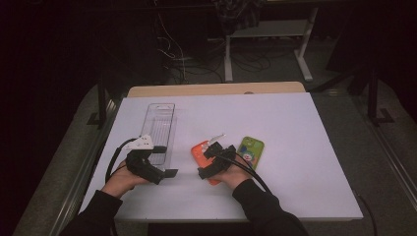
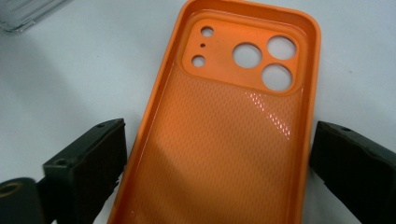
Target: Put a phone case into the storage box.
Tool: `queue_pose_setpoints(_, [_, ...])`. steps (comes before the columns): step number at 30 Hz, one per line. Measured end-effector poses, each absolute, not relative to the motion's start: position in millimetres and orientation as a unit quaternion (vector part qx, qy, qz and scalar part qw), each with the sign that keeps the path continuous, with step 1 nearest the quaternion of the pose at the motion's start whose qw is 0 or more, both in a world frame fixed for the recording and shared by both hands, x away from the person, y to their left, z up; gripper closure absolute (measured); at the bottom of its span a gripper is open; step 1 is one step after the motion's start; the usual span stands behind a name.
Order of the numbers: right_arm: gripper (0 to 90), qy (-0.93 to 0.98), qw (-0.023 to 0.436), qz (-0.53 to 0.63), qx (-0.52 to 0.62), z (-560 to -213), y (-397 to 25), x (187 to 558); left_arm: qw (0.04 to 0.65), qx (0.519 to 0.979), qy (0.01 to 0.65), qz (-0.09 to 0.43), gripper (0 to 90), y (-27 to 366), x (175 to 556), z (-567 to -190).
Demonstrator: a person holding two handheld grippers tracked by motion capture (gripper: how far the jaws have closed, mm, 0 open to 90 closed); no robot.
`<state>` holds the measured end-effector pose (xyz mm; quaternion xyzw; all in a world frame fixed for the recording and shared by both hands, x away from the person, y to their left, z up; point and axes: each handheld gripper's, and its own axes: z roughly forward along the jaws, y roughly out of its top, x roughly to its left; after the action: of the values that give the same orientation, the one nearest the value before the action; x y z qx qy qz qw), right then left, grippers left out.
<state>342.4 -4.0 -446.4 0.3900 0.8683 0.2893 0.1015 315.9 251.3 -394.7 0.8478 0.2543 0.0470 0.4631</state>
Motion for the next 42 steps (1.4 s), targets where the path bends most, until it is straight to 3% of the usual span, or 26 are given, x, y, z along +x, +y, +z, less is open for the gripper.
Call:
queue_pose_setpoints(11, [10.2, 0.863, 0.114, 0.276, 0.408, -444.4, -1.1, 336.5, 0.463, 0.847, 0.257, 0.045, 0.0, 250.9, 315.8, -395.1])
queue_pose_setpoints(42, [14.7, 0.852, 0.108, 0.291, 0.421, -434.3, -5.5, 335.5, 0.465, 0.845, 0.26, 0.043, 0.0, 251.1, 315.8, -395.1])
